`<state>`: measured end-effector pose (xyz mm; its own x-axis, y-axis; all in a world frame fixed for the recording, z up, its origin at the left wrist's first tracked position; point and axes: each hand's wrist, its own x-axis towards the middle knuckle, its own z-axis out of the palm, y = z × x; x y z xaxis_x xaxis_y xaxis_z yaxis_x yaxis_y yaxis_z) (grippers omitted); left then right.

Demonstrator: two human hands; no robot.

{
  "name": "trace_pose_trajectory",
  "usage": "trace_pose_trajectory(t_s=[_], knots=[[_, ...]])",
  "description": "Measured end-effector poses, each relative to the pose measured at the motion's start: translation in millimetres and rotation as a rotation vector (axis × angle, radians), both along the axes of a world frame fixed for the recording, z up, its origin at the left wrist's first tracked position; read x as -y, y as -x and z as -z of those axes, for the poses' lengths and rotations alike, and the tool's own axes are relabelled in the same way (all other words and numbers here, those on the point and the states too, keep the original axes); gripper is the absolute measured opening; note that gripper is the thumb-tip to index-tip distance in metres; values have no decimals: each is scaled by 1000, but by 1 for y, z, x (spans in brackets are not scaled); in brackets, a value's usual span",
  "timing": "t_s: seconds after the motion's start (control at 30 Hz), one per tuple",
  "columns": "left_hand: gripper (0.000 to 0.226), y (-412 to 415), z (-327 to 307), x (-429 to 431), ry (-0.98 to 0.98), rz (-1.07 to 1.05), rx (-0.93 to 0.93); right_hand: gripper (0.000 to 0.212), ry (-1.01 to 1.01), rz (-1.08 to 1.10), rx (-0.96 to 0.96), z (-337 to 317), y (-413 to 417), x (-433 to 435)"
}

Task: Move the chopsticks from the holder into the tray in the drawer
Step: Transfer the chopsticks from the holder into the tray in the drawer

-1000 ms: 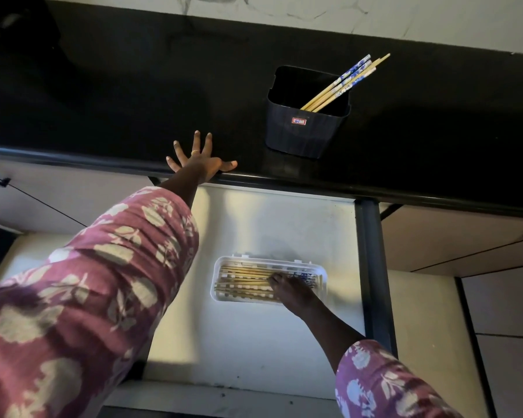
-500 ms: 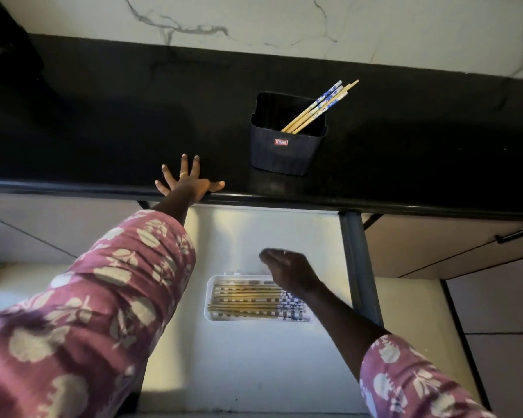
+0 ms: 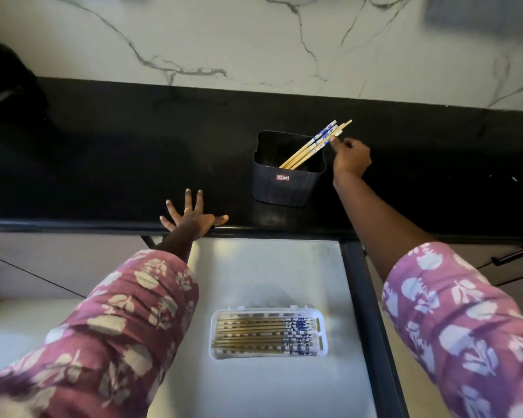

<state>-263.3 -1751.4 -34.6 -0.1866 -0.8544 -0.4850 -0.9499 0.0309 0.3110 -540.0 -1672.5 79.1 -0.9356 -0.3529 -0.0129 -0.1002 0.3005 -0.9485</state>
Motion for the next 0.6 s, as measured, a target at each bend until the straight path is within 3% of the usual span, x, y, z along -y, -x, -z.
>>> trace_pose_trajectory(t_s=[0.2, 0.3, 0.5, 0.6], knots=[[100, -1, 5, 3, 8, 1, -1, 20, 105, -26, 231, -3, 16, 25], [100, -1, 6, 3, 11, -3, -9, 32, 162, -18, 322, -1, 21, 30], [101, -1, 6, 2, 12, -5, -15, 33, 160, 24, 299, -1, 22, 32], [100, -1, 5, 2, 12, -7, -14, 18, 123, 41, 254, -4, 23, 32]])
